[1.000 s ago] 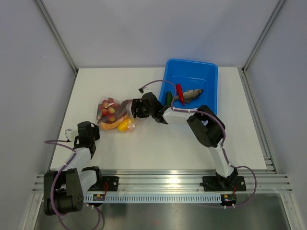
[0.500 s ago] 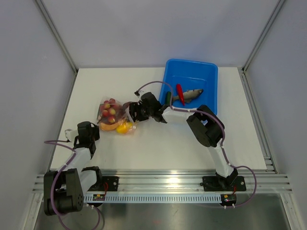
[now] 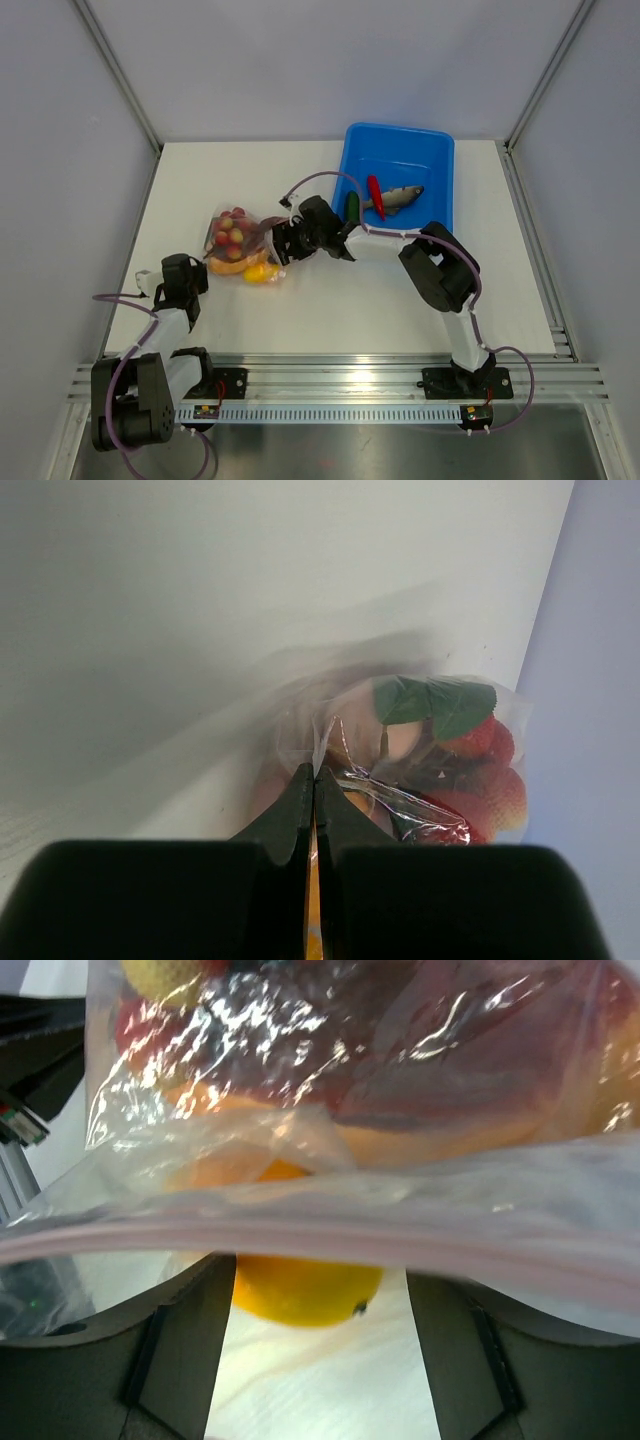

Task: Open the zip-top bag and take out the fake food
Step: Pick up the fake vegetable at the center of the board.

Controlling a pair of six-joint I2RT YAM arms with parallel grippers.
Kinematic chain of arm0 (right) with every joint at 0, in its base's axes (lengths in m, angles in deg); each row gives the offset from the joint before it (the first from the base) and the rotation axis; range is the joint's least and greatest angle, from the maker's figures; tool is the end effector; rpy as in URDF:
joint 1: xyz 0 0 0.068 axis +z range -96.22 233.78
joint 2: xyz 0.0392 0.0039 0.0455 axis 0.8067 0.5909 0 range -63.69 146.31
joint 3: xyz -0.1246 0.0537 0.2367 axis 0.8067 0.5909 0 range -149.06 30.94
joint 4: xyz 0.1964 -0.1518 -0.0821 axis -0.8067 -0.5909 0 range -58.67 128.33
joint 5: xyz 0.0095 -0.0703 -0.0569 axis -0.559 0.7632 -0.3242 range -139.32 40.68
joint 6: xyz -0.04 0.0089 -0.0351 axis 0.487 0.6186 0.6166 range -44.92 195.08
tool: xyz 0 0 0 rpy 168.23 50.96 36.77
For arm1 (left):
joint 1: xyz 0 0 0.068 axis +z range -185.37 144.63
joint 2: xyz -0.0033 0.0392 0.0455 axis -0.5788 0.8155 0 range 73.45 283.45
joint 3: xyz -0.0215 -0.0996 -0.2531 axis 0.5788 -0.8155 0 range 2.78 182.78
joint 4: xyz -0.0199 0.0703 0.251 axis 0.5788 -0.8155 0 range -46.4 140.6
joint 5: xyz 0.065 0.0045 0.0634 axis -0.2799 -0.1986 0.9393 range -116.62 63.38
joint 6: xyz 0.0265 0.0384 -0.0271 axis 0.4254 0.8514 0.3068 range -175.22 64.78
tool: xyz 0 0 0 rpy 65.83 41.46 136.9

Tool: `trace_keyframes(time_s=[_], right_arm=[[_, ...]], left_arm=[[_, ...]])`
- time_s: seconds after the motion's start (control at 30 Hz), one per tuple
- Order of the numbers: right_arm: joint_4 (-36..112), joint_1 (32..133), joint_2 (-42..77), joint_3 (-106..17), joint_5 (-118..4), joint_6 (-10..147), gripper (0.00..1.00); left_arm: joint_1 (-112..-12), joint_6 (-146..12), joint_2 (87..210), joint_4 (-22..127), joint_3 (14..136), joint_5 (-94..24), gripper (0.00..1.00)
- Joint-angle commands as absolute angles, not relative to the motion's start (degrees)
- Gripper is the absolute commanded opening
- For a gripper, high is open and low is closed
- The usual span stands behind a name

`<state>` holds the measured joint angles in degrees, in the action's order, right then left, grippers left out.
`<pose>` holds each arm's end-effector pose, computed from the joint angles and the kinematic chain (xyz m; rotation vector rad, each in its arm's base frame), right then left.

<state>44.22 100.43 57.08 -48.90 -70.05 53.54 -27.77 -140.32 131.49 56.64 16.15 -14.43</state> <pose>0.3117 0.3486 0.1635 -0.7236 2.2285 1.0332 0.1790 0.0315 0.1400 -1.7238 1.4832 -0.4946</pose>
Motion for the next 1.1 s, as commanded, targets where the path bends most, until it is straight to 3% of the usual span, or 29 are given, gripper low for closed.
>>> trace_keyframes(time_s=[0.0,0.27,0.47,0.6,1.07], right_arm=[[42.6,102.1,51.4,-47.3,-71.9,59.6,0.77],[39.4,104.9,50.0,-47.0,-75.9,65.4,0.75],[35.1,107.0,51.5,-49.2,-69.1,71.0,0.85],[34.9,107.5,52.6,-50.3,-68.4,74.6,0.86],[34.6,110.2,56.2,-53.9,-66.9,82.1,0.83]], left_arm=[[-28.1,-140.5,130.4,56.6,17.5,-14.5,0.00],[-28.0,-140.6,130.3,56.3,17.5,-14.4,0.00],[-28.0,-140.5,130.1,56.2,17.4,-14.5,0.00],[-28.1,-140.4,130.1,56.3,17.4,-14.7,0.00],[-28.1,-140.2,130.4,56.8,17.3,-15.5,0.00]])
